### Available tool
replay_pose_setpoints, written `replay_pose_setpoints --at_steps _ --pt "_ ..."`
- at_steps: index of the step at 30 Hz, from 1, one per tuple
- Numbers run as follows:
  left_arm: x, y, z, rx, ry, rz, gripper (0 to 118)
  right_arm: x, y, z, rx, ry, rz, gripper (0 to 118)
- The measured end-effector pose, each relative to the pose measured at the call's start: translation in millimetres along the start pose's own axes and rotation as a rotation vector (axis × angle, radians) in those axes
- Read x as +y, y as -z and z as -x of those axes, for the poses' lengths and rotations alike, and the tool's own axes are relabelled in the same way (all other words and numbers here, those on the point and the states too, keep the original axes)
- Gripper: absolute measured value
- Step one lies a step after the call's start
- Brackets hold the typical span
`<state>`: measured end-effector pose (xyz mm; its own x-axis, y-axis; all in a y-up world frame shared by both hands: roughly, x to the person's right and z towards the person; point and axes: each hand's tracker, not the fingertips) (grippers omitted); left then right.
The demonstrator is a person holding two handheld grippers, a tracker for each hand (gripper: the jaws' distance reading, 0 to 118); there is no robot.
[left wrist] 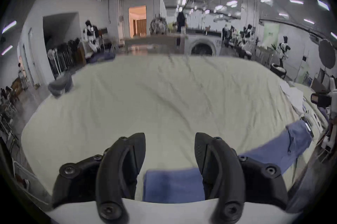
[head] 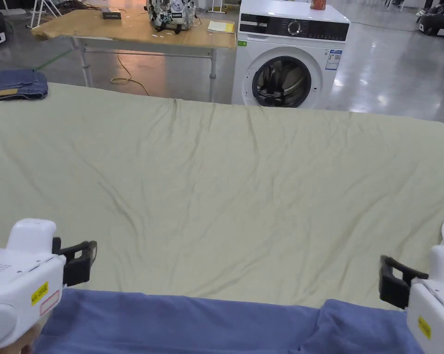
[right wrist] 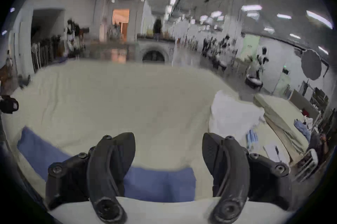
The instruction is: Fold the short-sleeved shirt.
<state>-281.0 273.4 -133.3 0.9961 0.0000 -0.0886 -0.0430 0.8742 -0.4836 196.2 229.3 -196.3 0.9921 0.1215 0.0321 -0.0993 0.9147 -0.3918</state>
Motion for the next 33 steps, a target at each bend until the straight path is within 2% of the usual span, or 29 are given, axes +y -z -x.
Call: replay_pose_setpoints --at_steps 1,3,4,5,6,7,8,10,12,15,19,24,27,32,33 --pt "2.3 -3.3 -7.0 0.007 0.009 -0.056 56 7.1 -7.2 12.4 0.011 0.008 -0.062 76" --pt "5.2 -8.2 -18.6 0.031 0.024 -0.162 53 14.8 -10.7 31.0 0.020 0.015 -0.165 58" --pt "5.7 -12.2 -25.2 0.050 0.020 -0.223 46 17.8 -12.5 40.5 0.029 0.021 -0.221 46" --pt "7.0 -15.9 -29.5 0.050 0.017 -0.260 30 22.3 -13.4 49.5 0.046 0.020 -0.253 26" --pt "5.3 -11.8 -28.8 0.056 0.015 -0.305 17 25.5 -14.3 57.8 0.064 0.032 -0.279 14" --pt "6.6 -13.4 -34.1 0.074 0.020 -0.340 9 28.3 -14.8 66.0 0.073 0.035 -0.290 7" --pt "8.3 -13.2 -38.4 0.085 0.033 -0.340 6 29.9 -15.1 73.5 0.077 0.039 -0.295 0" --pt "9.8 -15.0 -44.8 0.093 0.053 -0.362 0 32.8 -14.3 84.9 0.101 0.047 -0.316 0" --pt "4.8 -21.7 -47.2 0.118 0.073 -0.437 0 31.3 -16.7 95.1 0.090 0.054 -0.348 0" --pt "2.8 -29.5 -38.6 0.100 0.029 -0.457 0 33.2 -15.1 107.7 0.068 0.032 -0.356 0" --pt "-2.2 -32.4 -13.6 0.097 0.005 -0.408 0 33.1 -14.6 113.9 0.089 0.010 -0.354 0" --pt "2.1 -20.7 76.9 -0.155 -0.193 -0.111 0 29.3 -8.8 110.8 0.126 -0.033 -0.310 0" --pt "-1.7 -15.4 111.3 -0.223 -0.222 0.018 0 26.6 -5.6 108.2 0.141 -0.040 -0.275 0" --pt "-21.8 24.4 192.0 -0.443 -0.282 0.250 0 21.0 -1.7 106.2 0.146 -0.052 -0.241 0" --pt "-27.5 33.9 205.8 -0.512 -0.338 0.285 7 20.4 -0.3 106.8 0.155 -0.061 -0.223 0"
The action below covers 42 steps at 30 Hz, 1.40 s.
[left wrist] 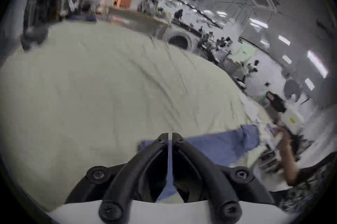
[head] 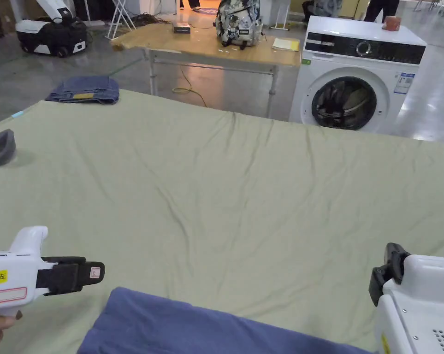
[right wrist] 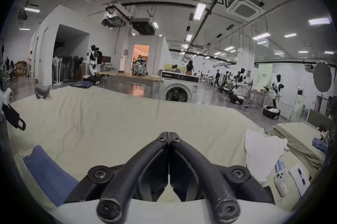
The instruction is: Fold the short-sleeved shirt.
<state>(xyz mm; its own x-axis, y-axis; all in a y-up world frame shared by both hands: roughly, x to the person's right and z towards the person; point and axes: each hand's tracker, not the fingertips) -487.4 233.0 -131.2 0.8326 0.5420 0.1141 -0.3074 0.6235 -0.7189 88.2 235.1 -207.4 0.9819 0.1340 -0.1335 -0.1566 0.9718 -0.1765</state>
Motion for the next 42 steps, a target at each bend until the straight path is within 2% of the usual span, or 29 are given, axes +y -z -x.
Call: replay_pose_setpoints --at_steps 1,3,4,5,8,11,15,16,17,18,19,20,21,23,27,31,36,37,42 --pt "-3.3 4.7 -5.7 -0.026 -0.074 0.032 19 -0.2 3.1 0.1 0.012 -0.009 0.029 0" --pt "-6.1 14.1 15.5 -0.035 -0.146 0.087 59 -1.6 7.0 -0.4 0.025 -0.007 0.060 0" --pt "-8.1 18.1 23.8 -0.035 -0.157 0.087 71 -2.9 7.9 -0.7 0.030 -0.004 0.071 0" --pt "-11.7 23.4 32.7 -0.034 -0.185 0.106 75 -3.6 8.3 -1.0 0.028 -0.005 0.079 0" --pt "-21.7 37.8 59.0 -0.108 -0.255 0.165 75 -6.0 7.9 -3.2 0.037 -0.013 0.090 0" --pt "-32.8 60.6 73.4 -0.109 -0.347 0.262 75 -5.3 9.5 -4.8 0.064 -0.037 0.118 0" --pt "-50.2 72.1 95.1 -0.275 -0.484 0.189 75 -3.9 7.4 -2.5 0.063 -0.048 0.121 0" --pt "-53.6 78.2 99.7 -0.312 -0.511 0.199 73 -3.7 6.2 -1.2 0.065 -0.049 0.120 0" --pt "-63.2 85.1 102.2 -0.330 -0.528 0.213 65 -2.8 6.3 -0.2 0.067 -0.049 0.119 0" --pt "-65.5 91.1 98.6 -0.301 -0.510 0.214 52 -1.8 6.6 0.7 0.070 -0.047 0.119 0" --pt "-67.1 96.4 93.9 -0.276 -0.501 0.222 35 -1.2 6.9 1.5 0.073 -0.045 0.117 0" --pt "-69.2 103.2 90.0 -0.252 -0.484 0.236 11 -1.1 5.7 2.4 0.075 -0.041 0.115 0" --pt "-66.3 100.3 70.7 -0.251 -0.493 0.243 7 -0.7 6.0 3.0 0.078 -0.037 0.113 0" --pt "-70.5 97.5 74.3 -0.291 -0.552 0.197 5 0.3 6.7 4.6 0.076 -0.034 0.115 0" --pt "-71.0 92.8 62.3 -0.204 -0.453 0.184 3 -0.9 5.2 4.6 0.077 -0.016 0.119 0" --pt "-56.7 65.7 43.7 -0.187 -0.454 0.159 2 -5.1 4.6 2.8 0.079 -0.012 0.132 0" --pt "-44.4 41.5 5.3 -0.164 -0.392 0.124 2 -8.5 2.4 -1.8 0.077 -0.015 0.141 0" --pt "-45.9 49.5 35.5 -0.163 -0.395 0.115 2 -8.7 2.3 -2.7 0.076 -0.015 0.141 0" --pt "-27.0 7.3 34.3 -0.092 -0.377 0.073 2 -6.6 2.4 -6.6 0.075 -0.014 0.135 0"
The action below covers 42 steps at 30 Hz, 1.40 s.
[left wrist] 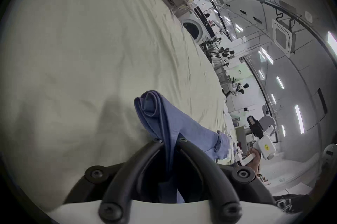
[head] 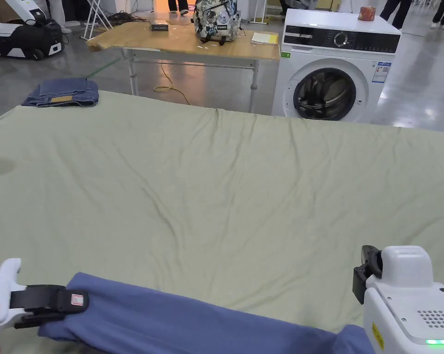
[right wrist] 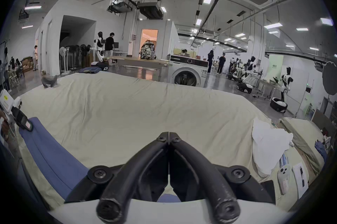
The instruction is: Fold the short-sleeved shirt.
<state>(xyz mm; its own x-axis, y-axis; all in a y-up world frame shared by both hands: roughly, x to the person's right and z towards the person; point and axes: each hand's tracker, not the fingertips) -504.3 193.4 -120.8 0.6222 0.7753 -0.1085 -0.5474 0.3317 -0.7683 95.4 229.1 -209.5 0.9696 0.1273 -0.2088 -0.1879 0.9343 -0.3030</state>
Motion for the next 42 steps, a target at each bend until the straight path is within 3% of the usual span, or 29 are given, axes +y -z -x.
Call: replay_pose_setpoints --at_steps 4,8,15,23,32,39,40,42 --pt "7.5 -33.4 -8.4 0.075 0.004 -0.051 2 2.7 0.2 -0.5 0.003 -0.005 -0.009 0" --pt "6.7 -32.9 -19.9 0.048 0.008 -0.040 2 4.6 1.4 0.0 0.011 -0.002 -0.016 0" --pt "-7.2 11.5 -70.6 -0.134 0.032 0.020 2 2.4 0.6 -1.4 0.016 0.006 -0.014 0" --pt "-34.3 100.1 -131.2 -0.227 0.082 0.155 2 -4.5 -0.4 -10.7 -0.001 0.016 0.006 0" --pt "-80.5 226.5 -156.6 0.011 0.089 0.311 2 -9.0 -5.3 -23.4 -0.027 0.031 0.020 0" --pt "-95.2 266.1 -152.8 0.132 0.119 0.315 2 -14.1 -6.4 -30.6 -0.041 0.037 0.036 0" --pt "-93.4 263.7 -151.5 0.125 0.103 0.309 4 -14.8 -6.6 -30.9 -0.042 0.038 0.038 0" --pt "-88.6 258.9 -148.9 0.071 0.073 0.307 25 -15.6 -6.6 -31.2 -0.042 0.037 0.042 0"
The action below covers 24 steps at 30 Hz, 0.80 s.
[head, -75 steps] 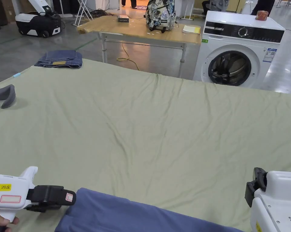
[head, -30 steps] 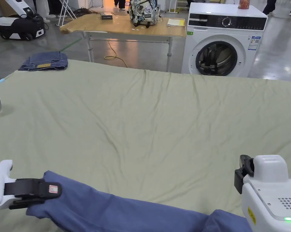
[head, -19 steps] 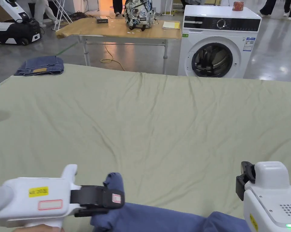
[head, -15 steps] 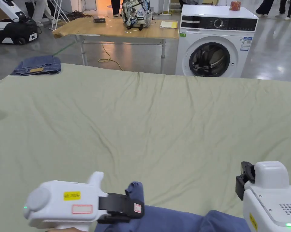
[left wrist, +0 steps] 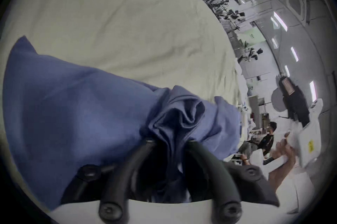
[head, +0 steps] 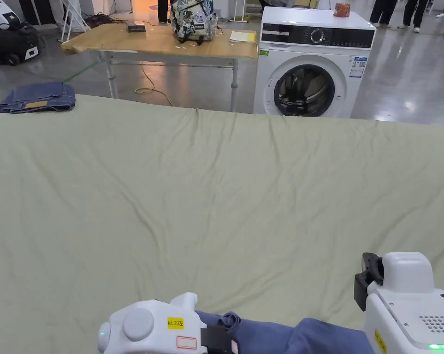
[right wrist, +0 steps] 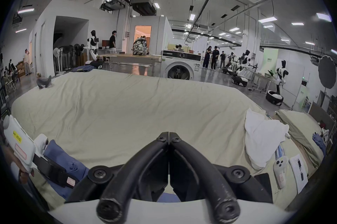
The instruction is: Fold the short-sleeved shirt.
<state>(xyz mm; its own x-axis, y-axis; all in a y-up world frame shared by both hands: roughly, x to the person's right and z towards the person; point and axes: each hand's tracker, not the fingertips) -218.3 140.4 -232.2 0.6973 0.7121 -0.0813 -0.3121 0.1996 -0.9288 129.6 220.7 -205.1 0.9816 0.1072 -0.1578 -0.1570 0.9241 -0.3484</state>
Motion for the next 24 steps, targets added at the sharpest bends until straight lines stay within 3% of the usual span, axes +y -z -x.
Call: replay_pose_setpoints --at_steps 2,3,7,8,11,19,21,24 --pt "4.1 -12.9 1.2 -0.057 -0.021 -0.010 72 -0.6 -0.1 -0.1 0.001 0.000 0.003 0" --pt "6.1 -20.2 -3.2 -0.051 -0.014 -0.015 81 -0.9 -0.5 -0.2 0.004 0.000 0.004 0" --pt "16.4 -55.0 -9.0 -0.086 0.023 -0.053 81 -1.6 -1.4 -0.3 0.005 -0.005 0.005 0" --pt "18.1 -63.3 -8.2 -0.099 0.029 -0.061 71 -1.7 -1.3 -0.3 0.005 -0.004 0.006 0" --pt "12.3 -90.4 -23.3 -0.106 0.053 -0.116 18 -3.7 -2.1 -0.9 0.006 -0.001 0.011 0" --pt "3.4 -32.3 -27.5 0.145 0.131 0.030 12 -10.2 -3.8 -2.5 0.005 0.011 0.027 0" --pt "1.0 -7.6 -19.4 0.110 0.140 0.116 11 -11.7 -3.7 -3.0 0.006 0.008 0.031 0" --pt "-8.0 -0.1 -16.8 -0.013 0.110 0.097 10 -13.1 -4.1 -4.7 0.003 0.007 0.035 0"
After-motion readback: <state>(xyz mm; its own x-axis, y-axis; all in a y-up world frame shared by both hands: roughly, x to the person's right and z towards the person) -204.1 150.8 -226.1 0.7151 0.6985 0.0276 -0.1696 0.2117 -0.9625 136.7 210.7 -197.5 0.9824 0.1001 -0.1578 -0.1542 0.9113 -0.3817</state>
